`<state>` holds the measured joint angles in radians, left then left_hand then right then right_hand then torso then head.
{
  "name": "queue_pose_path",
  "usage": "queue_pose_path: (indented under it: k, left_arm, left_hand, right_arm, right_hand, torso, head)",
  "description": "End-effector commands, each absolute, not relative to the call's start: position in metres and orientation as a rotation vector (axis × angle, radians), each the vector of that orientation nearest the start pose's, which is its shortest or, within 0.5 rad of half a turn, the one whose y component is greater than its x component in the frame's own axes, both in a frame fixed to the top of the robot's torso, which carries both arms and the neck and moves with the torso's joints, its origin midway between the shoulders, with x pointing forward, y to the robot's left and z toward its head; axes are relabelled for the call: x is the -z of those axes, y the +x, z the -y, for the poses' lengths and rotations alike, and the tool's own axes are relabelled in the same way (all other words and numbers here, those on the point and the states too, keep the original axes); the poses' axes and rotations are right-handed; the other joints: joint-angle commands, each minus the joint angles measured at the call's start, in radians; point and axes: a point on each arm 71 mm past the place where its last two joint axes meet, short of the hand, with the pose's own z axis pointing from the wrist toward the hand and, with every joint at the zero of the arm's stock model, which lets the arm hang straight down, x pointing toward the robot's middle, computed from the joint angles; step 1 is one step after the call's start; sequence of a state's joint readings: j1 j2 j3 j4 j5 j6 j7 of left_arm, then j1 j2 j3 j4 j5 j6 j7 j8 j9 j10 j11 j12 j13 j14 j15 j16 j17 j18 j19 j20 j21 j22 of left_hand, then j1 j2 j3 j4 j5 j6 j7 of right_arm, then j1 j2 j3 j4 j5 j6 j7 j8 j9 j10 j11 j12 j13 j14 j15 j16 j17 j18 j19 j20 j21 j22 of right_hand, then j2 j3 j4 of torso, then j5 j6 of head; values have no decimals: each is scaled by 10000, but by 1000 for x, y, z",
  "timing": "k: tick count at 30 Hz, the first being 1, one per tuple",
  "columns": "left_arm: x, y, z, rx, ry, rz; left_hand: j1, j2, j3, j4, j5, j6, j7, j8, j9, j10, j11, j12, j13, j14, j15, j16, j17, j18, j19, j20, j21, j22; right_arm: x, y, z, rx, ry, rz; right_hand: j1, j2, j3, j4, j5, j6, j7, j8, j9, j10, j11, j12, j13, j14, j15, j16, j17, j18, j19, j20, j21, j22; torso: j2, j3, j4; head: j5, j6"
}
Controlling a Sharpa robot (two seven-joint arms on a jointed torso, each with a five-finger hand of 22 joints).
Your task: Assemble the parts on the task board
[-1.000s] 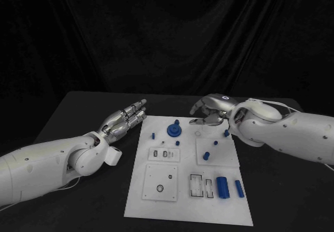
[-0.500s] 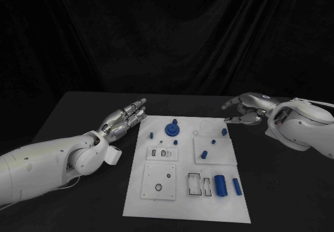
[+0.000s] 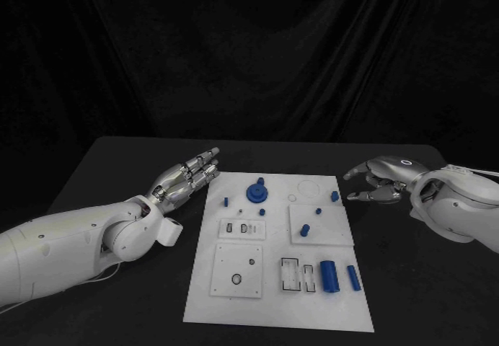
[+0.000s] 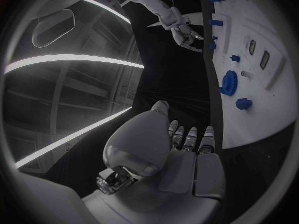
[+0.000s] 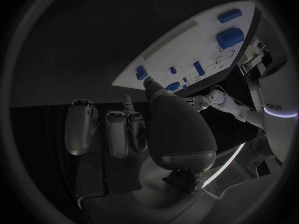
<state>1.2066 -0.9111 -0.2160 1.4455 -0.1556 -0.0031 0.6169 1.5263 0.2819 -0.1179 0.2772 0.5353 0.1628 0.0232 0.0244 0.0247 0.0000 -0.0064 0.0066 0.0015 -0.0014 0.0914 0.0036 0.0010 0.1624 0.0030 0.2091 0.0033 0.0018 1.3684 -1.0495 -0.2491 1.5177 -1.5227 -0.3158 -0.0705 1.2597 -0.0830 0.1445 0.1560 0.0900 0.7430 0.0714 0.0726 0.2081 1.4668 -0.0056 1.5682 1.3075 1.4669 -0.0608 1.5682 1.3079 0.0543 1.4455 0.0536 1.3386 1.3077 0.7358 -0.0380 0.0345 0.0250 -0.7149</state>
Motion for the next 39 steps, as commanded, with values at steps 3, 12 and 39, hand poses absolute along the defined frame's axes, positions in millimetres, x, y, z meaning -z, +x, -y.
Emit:
queue_pose_path:
  k: [3,12,39]
  left_arm:
    - [224,466,-250,17238,-8365,-15306]
    - [225,466,-250,17263,-8378,-15336]
    - [227,465,-251,17270,-8435,-15433]
  left_hand:
    - [68,-2,86,-9,54,2,35,44,10,0,101,-66,-15,14,58,-36,-10,178,0,82,-6,5]
    - [70,-1,91,-11,57,-4,34,43,9,0,103,-66,-15,14,62,-36,-10,177,-1,86,-7,4]
    - [82,3,124,-27,67,-6,39,42,8,0,121,-66,-15,14,83,-36,-10,176,1,102,-6,5]
  right_arm:
    - [184,478,306,-3472,-2561,-16899]
    - [192,481,301,-3485,-2618,-16990]
    - [200,490,289,-3654,-2874,-17001]
  right_hand:
    - [115,-17,-37,46,-58,103,-1,83,-20,1040,-91,26,2633,1039,-85,26,2629,21,30,-82,-41,1834]
    - [318,1,-23,81,117,266,40,154,-34,1040,-72,26,2633,1039,-83,26,2629,26,32,-94,-95,1827]
    - [486,104,-40,180,772,630,111,308,-21,1040,-18,26,2633,1039,-47,26,2629,43,26,-70,-234,1813]
  torso:
    - [2,4,5]
    - [-7,-16,1]
    - [-6,-23,-3]
  head:
    - [-14,-5]
    - [-9,5]
    - [21,-112]
